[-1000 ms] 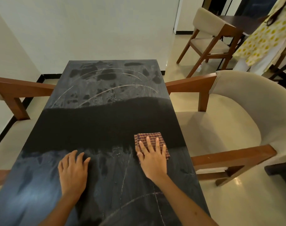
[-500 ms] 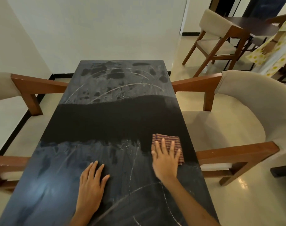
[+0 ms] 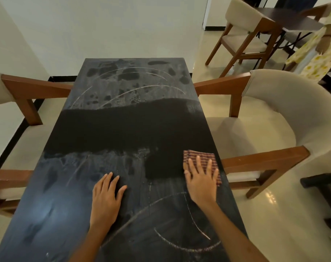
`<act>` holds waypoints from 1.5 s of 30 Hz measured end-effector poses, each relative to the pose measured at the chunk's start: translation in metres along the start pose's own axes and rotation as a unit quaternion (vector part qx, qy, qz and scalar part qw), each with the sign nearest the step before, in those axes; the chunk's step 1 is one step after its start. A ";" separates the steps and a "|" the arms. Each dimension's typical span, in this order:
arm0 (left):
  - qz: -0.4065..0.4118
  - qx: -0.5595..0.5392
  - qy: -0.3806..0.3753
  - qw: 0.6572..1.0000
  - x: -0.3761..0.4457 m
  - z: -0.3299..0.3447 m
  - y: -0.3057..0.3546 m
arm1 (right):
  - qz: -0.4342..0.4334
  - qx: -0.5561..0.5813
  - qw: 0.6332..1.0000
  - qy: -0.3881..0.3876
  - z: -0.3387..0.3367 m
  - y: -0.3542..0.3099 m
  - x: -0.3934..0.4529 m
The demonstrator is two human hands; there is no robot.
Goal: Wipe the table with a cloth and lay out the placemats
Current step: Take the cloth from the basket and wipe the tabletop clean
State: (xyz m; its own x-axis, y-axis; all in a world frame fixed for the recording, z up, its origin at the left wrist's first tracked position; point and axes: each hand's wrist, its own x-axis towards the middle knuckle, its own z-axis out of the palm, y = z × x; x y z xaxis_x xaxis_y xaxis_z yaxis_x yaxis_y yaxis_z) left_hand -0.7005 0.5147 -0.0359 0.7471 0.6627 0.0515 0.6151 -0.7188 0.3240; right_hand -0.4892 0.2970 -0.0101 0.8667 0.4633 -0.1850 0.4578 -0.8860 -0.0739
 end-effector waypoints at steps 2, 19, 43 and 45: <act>0.004 0.005 0.005 1.000 -0.001 0.001 0.000 | 0.054 0.005 0.999 -0.006 0.001 0.024 -0.008; 0.030 0.042 0.032 0.998 0.000 0.003 0.001 | -0.110 0.013 0.994 -0.004 0.020 -0.057 -0.075; 0.035 0.052 0.035 0.997 -0.003 0.003 0.002 | -0.102 0.026 0.994 0.016 0.035 -0.058 -0.137; 0.040 0.049 0.037 0.997 -0.004 0.003 0.001 | -0.099 0.005 0.995 0.026 0.038 -0.041 -0.132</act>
State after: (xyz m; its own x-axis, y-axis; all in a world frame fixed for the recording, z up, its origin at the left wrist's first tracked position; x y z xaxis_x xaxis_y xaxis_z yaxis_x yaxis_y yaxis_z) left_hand -0.7024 0.5104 -0.0390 0.7763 0.6138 0.1434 0.5790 -0.7843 0.2229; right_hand -0.6298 0.2711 -0.0199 0.7683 0.6296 -0.1151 0.6193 -0.7767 -0.1147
